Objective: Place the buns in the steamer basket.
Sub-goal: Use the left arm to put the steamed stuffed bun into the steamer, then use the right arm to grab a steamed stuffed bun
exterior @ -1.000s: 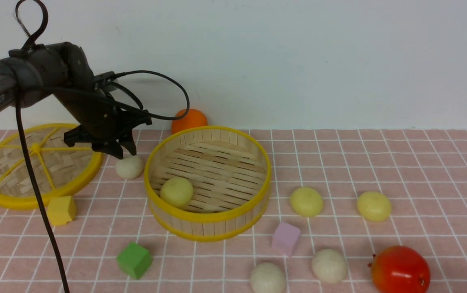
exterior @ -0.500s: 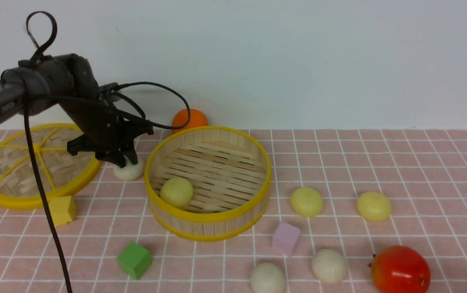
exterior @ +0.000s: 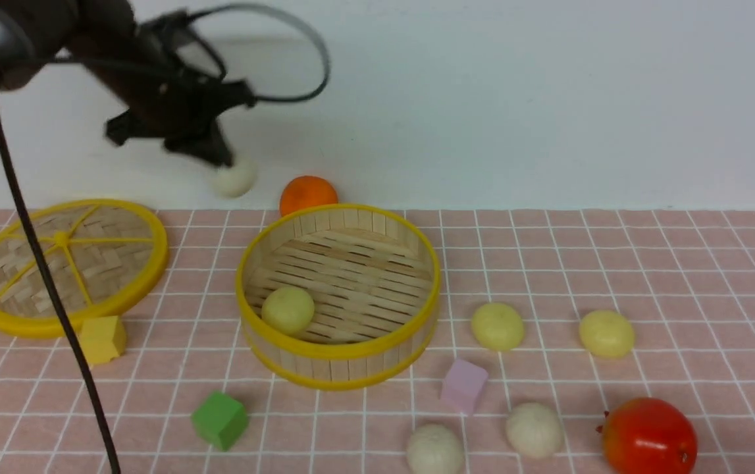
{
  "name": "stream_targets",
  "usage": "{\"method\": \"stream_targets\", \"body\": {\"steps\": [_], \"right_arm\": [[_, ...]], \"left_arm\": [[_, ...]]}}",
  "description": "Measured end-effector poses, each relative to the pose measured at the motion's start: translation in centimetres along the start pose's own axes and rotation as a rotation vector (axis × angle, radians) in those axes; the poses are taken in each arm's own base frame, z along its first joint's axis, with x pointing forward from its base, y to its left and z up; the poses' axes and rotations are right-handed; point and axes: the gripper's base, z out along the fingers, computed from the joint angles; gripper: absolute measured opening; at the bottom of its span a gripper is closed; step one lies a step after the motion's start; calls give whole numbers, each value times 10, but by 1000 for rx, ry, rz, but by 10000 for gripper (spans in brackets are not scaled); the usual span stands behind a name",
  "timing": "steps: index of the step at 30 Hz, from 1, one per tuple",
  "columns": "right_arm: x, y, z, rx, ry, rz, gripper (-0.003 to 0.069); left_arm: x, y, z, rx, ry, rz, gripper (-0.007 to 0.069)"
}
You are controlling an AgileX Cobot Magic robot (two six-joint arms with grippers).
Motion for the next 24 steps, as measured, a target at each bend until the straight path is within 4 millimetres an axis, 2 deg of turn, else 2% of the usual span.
{"method": "stream_targets", "body": {"steps": [1,2,4,5,6,10,13,14,17,20,22,23,24], "right_arm": [[0,0,0,0,0,0,242],[0,0,0,0,0,0,242],[0,0,0,0,0,0,242],[0,0,0,0,0,0,242],[0,0,0,0,0,0,242],[0,0,0,0,0,0,242],[0,0,0,0,0,0,242],[0,0,0,0,0,0,242],[0,0,0,0,0,0,242],[0,0,0,0,0,0,242],[0,0,0,0,0,0,242],[0,0,0,0,0,0,242],[0,0,0,0,0,0,242]], "left_arm": [[6,-16,3,37,22,25,13],[11,-24,9,49,45,39,13],[20,-35,26,60,87,62,13],[25,-37,41,54,113,69,13],[27,-38,44,54,117,71,13],[31,-28,86,16,110,75,14],[30,-22,100,5,79,73,39],[30,-22,100,5,77,74,41],[28,-22,100,4,59,78,129],[28,-23,95,0,60,72,248],[26,-24,83,-2,68,71,325],[26,-24,82,-3,69,72,341],[24,-27,66,0,69,78,380]]}}
